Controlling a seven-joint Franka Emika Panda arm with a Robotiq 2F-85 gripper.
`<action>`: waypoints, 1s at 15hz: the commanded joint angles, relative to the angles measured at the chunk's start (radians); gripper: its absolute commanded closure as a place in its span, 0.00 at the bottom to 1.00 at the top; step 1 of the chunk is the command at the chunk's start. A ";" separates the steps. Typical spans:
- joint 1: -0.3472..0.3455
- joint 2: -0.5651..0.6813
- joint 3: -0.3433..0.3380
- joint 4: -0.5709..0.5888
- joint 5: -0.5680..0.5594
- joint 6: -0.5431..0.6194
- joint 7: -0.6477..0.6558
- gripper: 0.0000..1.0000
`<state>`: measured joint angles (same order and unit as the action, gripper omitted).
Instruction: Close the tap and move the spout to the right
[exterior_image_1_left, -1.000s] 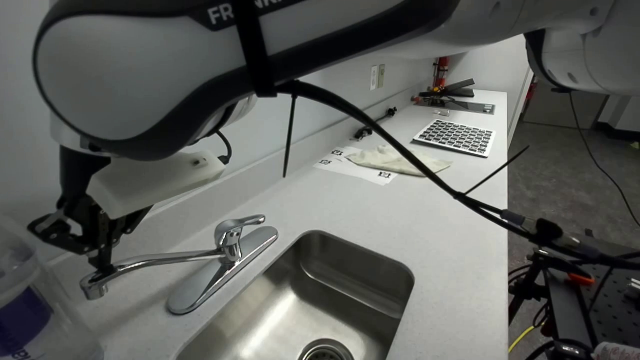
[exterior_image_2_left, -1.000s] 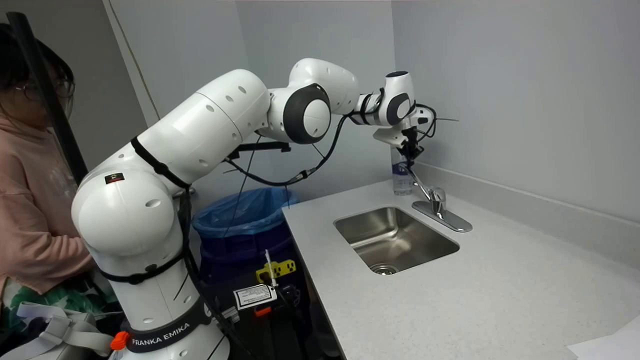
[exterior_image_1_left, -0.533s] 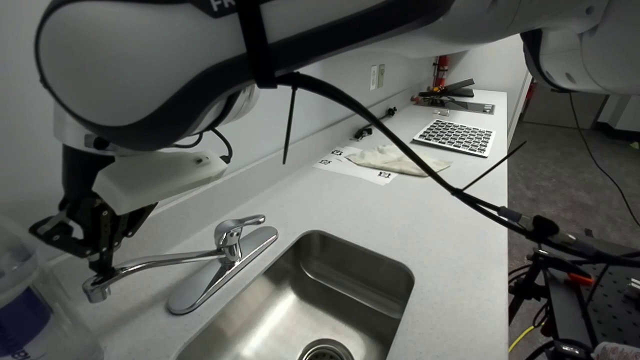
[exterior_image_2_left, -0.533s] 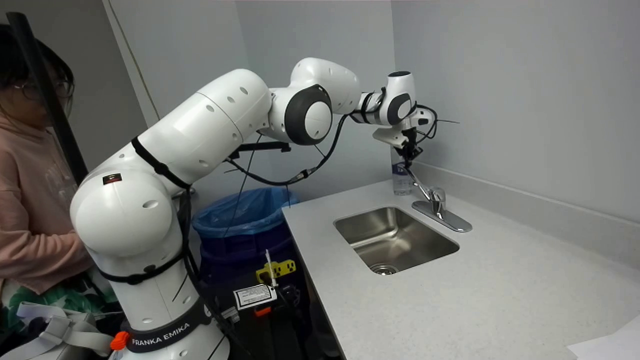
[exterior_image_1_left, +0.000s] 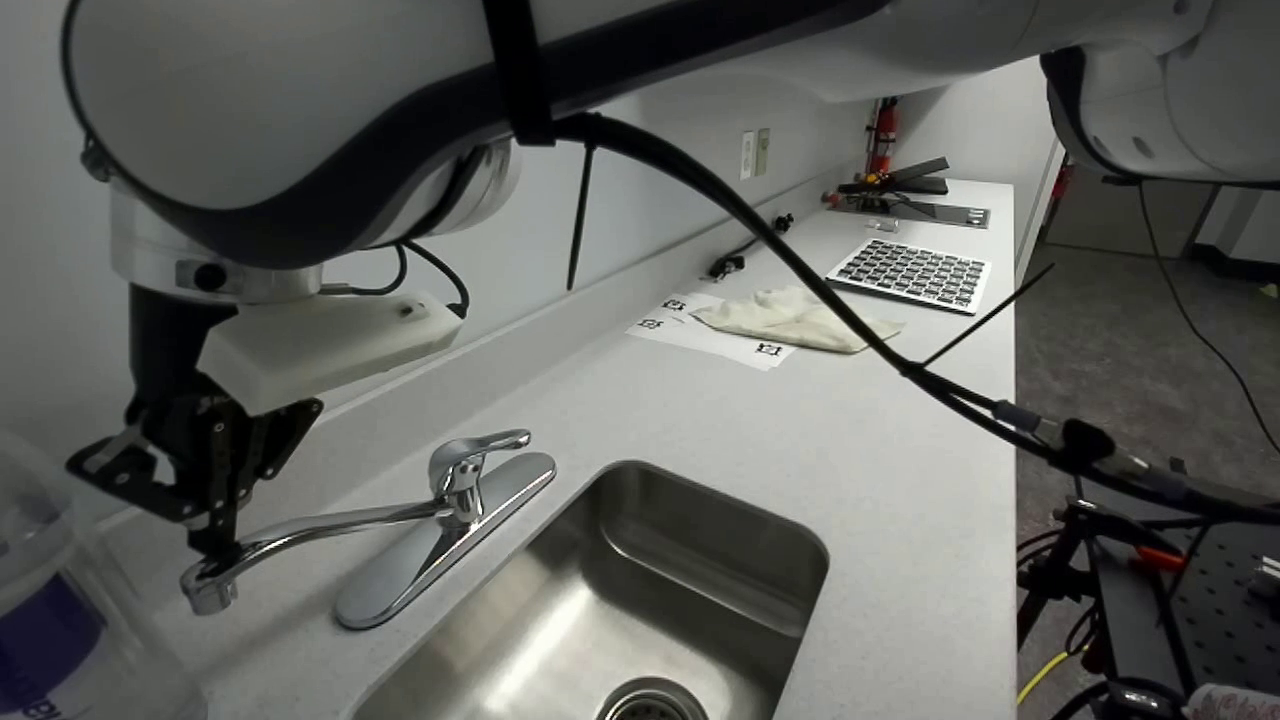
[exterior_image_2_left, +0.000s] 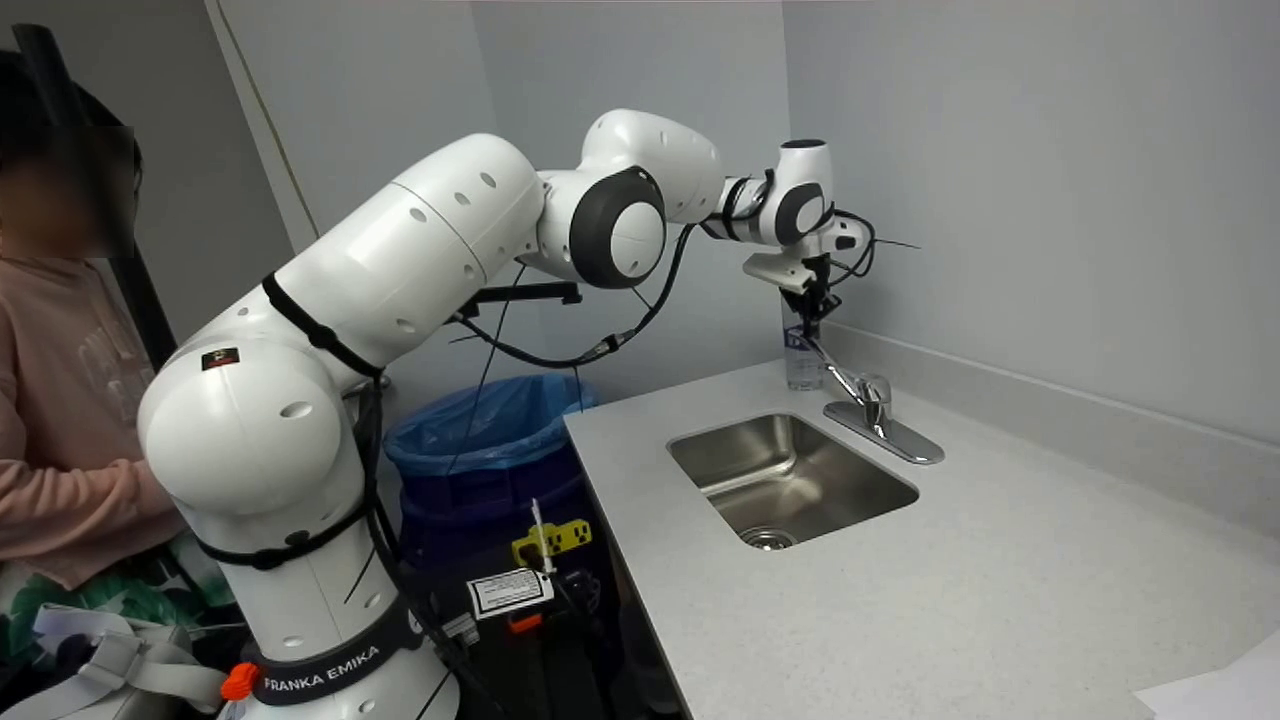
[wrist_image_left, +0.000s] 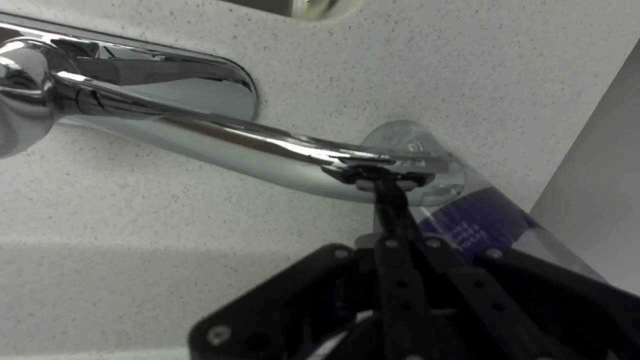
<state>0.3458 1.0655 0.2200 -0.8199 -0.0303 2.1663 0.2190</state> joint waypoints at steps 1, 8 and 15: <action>-0.009 -0.041 0.012 -0.053 0.005 -0.023 -0.022 1.00; -0.009 -0.112 -0.002 -0.192 -0.048 0.094 -0.060 1.00; -0.033 -0.217 0.002 -0.391 -0.053 0.229 -0.066 1.00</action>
<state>0.3374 0.9471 0.2152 -1.0517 -0.0818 2.3520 0.1725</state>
